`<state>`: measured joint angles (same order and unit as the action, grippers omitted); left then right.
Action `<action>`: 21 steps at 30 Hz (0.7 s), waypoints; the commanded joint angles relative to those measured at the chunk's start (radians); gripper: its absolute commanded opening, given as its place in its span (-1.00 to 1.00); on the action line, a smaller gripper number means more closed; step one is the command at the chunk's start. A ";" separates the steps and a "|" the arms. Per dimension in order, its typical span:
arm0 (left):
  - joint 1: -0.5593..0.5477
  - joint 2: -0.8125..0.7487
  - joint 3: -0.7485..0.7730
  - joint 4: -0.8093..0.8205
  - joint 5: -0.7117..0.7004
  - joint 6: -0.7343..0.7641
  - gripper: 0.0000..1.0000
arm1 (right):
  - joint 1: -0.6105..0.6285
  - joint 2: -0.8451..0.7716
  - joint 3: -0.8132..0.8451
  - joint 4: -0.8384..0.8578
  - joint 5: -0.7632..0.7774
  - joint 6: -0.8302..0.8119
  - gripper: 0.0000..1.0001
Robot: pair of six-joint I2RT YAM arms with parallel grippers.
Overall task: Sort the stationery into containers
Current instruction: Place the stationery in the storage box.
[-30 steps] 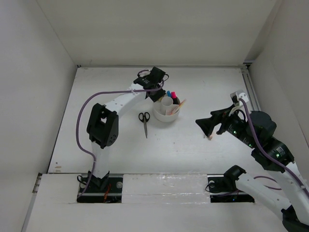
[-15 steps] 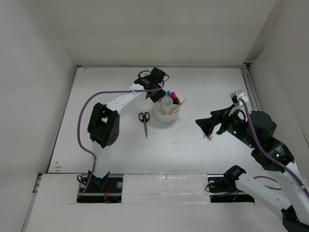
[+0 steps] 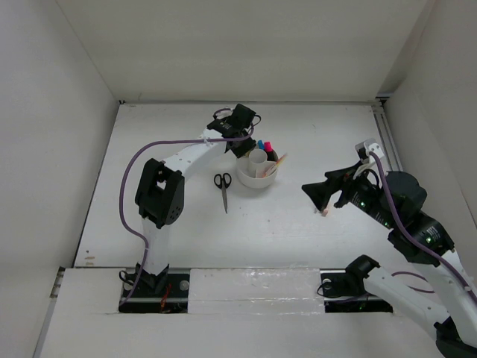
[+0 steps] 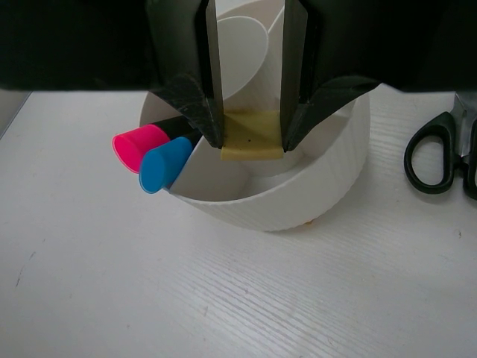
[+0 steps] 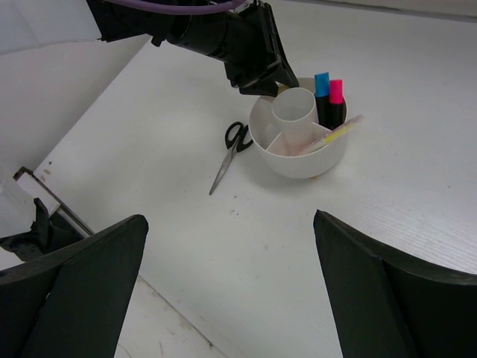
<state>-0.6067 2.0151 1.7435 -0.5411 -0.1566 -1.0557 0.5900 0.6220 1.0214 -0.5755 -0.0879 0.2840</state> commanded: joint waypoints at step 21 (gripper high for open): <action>0.002 -0.044 0.048 0.012 0.012 0.030 -0.22 | -0.006 0.007 0.008 0.055 -0.039 0.004 0.98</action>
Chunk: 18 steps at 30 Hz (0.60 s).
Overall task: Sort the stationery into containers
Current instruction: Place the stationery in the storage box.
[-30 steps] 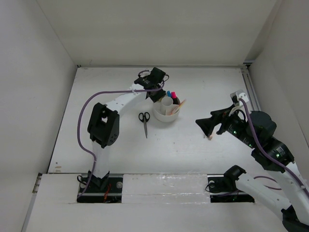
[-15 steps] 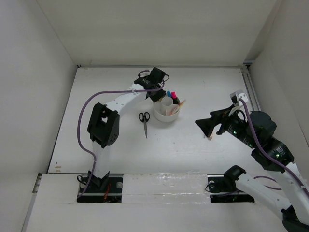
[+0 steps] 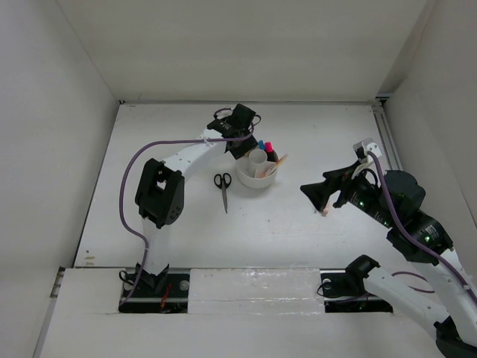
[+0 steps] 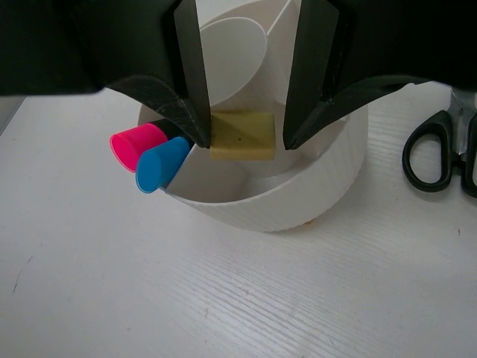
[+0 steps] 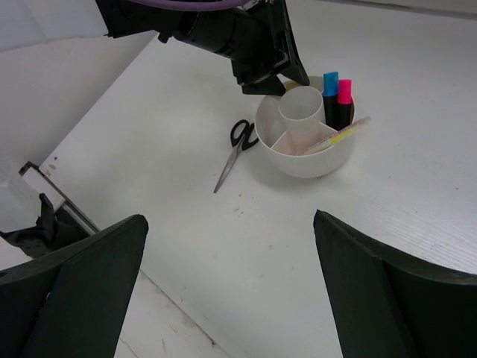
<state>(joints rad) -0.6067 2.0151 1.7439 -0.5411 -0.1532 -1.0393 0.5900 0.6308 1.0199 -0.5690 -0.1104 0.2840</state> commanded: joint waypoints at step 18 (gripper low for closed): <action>0.002 -0.107 0.097 0.014 -0.071 0.060 0.06 | -0.006 0.017 -0.033 0.080 0.015 0.004 0.98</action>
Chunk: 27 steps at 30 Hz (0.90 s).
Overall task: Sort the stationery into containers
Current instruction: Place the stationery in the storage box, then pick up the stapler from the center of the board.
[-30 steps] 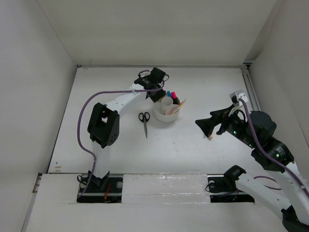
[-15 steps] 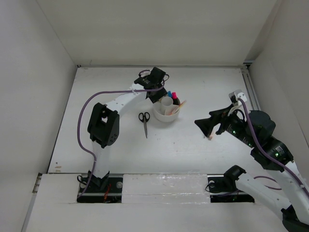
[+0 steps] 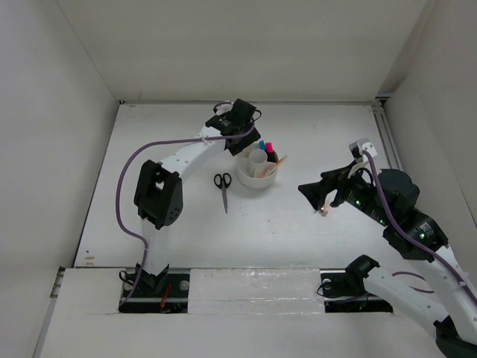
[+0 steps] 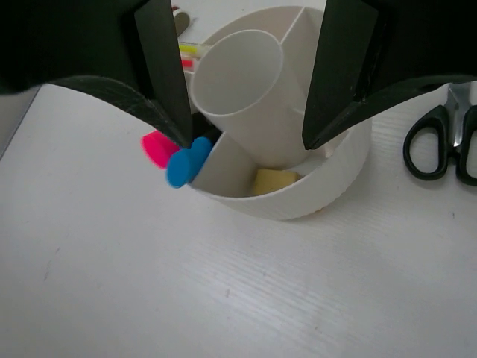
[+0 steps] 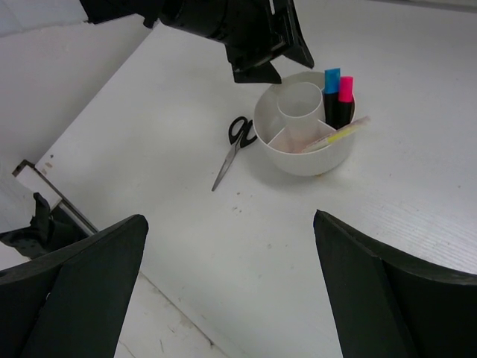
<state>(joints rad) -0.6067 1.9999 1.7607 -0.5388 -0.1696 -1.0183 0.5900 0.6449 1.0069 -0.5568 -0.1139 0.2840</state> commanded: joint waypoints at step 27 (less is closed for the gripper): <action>0.004 -0.883 -0.452 -0.027 -0.127 0.475 1.00 | -0.271 0.467 -0.255 -0.016 0.367 0.271 0.93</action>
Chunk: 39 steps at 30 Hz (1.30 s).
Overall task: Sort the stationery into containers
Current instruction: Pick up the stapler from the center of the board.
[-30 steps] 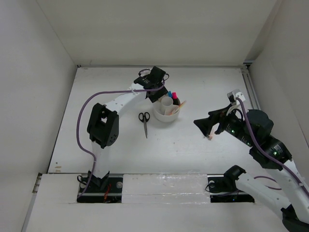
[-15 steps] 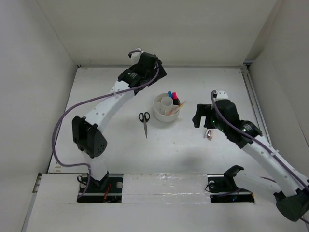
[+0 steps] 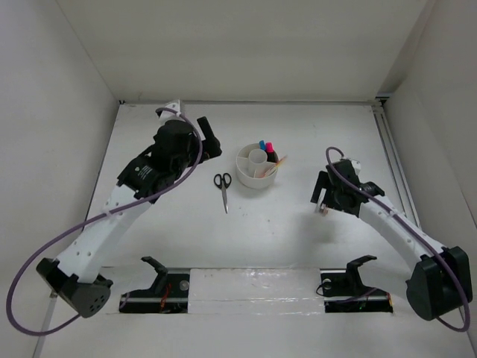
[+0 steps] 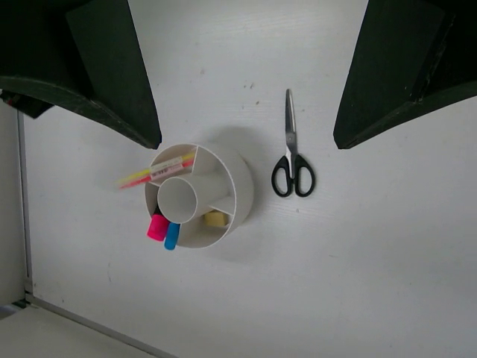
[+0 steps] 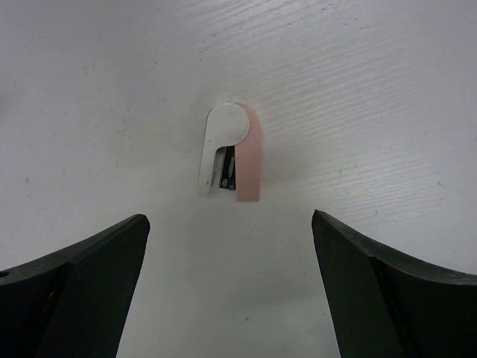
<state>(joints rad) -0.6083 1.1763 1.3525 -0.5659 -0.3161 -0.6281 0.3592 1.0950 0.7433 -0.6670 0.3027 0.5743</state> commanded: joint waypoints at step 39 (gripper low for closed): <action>0.036 -0.155 -0.270 0.173 0.273 0.097 1.00 | 0.090 0.120 0.030 0.182 -0.093 -0.063 -1.00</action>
<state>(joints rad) -0.5743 1.0500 1.0977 -0.4606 -0.1326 -0.5091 0.3569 1.3567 0.7425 -0.5602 0.2211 0.5552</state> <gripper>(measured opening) 0.997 0.376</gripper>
